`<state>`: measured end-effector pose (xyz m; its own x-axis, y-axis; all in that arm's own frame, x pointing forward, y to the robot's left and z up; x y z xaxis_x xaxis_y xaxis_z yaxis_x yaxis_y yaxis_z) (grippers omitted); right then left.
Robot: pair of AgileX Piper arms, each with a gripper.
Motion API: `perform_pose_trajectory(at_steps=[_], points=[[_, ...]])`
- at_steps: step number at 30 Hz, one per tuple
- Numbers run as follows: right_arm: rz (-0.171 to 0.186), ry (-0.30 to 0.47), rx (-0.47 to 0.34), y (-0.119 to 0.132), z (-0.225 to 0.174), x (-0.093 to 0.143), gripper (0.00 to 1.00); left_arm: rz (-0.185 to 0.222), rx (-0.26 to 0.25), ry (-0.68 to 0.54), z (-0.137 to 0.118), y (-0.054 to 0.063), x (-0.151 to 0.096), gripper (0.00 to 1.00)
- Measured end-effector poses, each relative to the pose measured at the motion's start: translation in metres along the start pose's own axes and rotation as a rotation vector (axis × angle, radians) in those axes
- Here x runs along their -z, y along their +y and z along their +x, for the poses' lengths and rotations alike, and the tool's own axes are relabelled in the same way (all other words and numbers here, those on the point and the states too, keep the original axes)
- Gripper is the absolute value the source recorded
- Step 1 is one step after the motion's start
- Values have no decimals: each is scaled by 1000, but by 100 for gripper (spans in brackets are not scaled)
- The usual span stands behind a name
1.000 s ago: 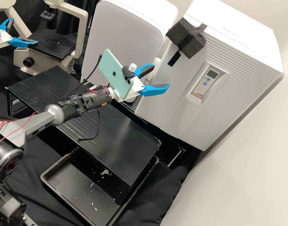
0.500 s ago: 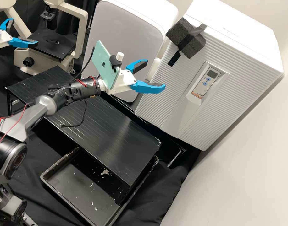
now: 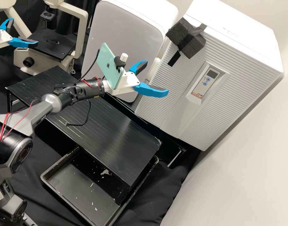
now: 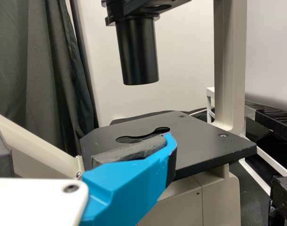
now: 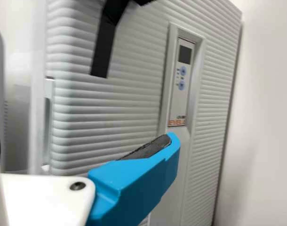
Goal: Open the incubator door
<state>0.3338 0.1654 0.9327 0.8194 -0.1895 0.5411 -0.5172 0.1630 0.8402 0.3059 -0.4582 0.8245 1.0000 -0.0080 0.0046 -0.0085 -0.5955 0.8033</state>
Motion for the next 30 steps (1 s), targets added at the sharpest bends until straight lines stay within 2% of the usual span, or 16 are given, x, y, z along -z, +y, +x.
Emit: perform_pose_trajectory(at_steps=[5,10,30], points=[[4,-11,-9,2,3,-4,0,0,0,0,0,0,0,100],[24,-17,-13,3,4,-5,0,0,0,0,0,0,0,100],[24,-17,-13,3,4,-5,0,0,0,0,0,0,0,100]])
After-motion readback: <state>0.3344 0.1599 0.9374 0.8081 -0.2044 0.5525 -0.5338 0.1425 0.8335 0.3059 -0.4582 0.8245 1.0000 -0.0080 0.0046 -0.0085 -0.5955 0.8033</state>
